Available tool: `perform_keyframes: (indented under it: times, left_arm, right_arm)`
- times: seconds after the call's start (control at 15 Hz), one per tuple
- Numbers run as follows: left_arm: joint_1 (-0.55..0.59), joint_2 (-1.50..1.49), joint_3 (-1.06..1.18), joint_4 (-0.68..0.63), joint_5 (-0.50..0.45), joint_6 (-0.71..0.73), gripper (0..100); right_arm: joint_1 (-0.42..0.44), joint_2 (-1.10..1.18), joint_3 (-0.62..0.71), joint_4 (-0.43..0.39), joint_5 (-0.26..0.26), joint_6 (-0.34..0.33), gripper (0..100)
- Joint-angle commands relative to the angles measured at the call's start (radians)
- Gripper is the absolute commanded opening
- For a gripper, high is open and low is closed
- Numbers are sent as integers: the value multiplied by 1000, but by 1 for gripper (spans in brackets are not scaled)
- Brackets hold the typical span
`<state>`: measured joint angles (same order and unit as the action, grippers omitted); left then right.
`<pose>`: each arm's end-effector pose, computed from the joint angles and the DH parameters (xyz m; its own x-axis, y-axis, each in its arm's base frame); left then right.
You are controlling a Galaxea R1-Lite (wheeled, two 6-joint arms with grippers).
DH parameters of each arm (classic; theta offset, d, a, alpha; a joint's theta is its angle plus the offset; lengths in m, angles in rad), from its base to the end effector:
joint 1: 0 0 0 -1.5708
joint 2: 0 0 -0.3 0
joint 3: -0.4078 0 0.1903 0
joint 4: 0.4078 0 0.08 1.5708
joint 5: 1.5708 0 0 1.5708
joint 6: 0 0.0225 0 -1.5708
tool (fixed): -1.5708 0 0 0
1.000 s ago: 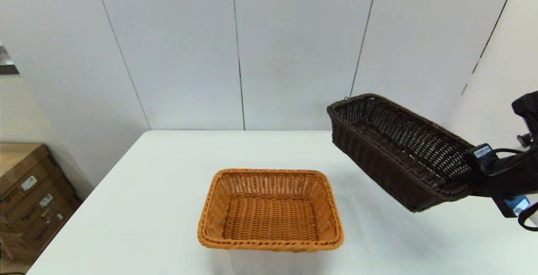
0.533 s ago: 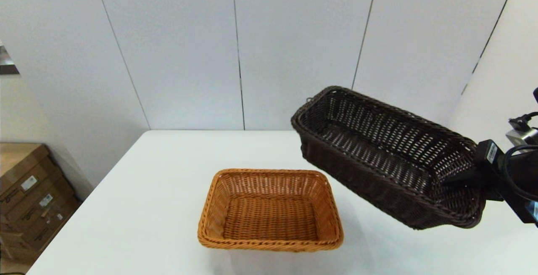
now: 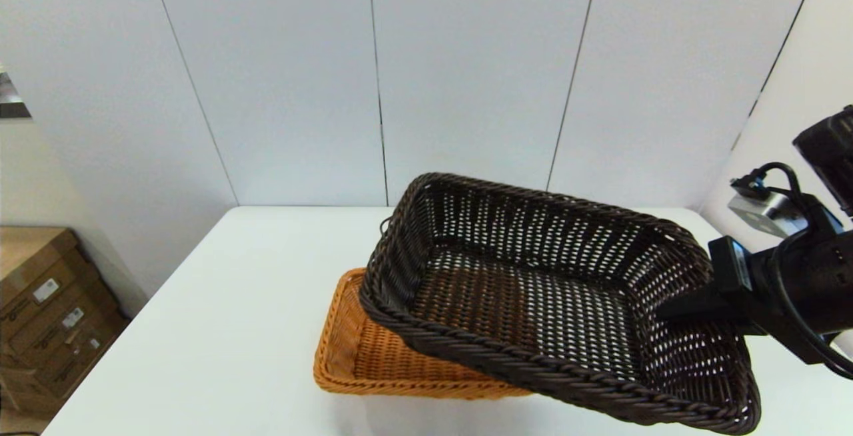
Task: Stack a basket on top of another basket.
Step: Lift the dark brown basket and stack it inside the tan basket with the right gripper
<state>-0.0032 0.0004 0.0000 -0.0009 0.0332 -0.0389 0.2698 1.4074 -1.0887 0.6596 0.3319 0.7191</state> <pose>-0.0228 0.0008 0.0756 0.9995 0.0300 0.0005 -0.0300 0.9988 -0.0389 0.1882 0.0597 0.2289 0.4220 0.4548 -0.7843 0.2051 0.7948 0.5712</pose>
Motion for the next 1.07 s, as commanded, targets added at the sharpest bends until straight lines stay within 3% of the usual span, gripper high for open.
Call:
perform_keyframes:
  times: [0.07, 1.07]
  left_arm:
    - [0, -2, 2, -1, 1, -1, 100]
    - [0, -2, 2, -1, 1, -1, 100]
  right_arm:
    - [74, 137, -42, -8, 6, 3, 0]
    - [239, 513, -335, -9, 7, -12, 0]
